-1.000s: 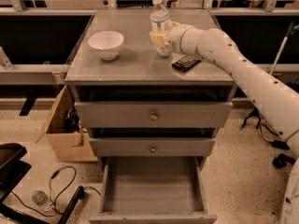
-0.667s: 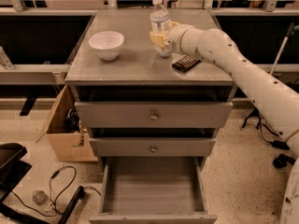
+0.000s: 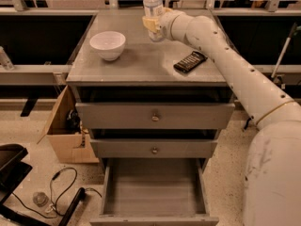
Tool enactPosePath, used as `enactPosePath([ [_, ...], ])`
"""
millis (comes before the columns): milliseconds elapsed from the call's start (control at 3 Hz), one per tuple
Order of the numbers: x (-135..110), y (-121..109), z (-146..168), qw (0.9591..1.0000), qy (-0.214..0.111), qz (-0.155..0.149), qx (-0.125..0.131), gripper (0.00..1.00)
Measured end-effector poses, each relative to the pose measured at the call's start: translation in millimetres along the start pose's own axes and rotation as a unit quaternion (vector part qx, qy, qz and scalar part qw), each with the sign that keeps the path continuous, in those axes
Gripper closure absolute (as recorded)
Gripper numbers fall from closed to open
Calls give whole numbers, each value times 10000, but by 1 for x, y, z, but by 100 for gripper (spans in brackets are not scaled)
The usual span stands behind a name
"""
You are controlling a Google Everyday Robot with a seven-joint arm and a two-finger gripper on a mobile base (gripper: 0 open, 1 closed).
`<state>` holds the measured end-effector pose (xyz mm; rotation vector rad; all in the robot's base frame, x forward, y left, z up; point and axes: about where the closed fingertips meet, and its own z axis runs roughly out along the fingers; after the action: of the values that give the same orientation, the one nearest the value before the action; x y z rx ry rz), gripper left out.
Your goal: Pick blue plastic bottle from bottom drawer and place on counter
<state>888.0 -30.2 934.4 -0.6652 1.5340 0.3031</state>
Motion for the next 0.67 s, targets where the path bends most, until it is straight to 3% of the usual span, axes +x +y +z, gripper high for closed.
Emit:
enactPosePath([
  [667, 20, -18, 32, 9988, -295, 294, 252, 100],
])
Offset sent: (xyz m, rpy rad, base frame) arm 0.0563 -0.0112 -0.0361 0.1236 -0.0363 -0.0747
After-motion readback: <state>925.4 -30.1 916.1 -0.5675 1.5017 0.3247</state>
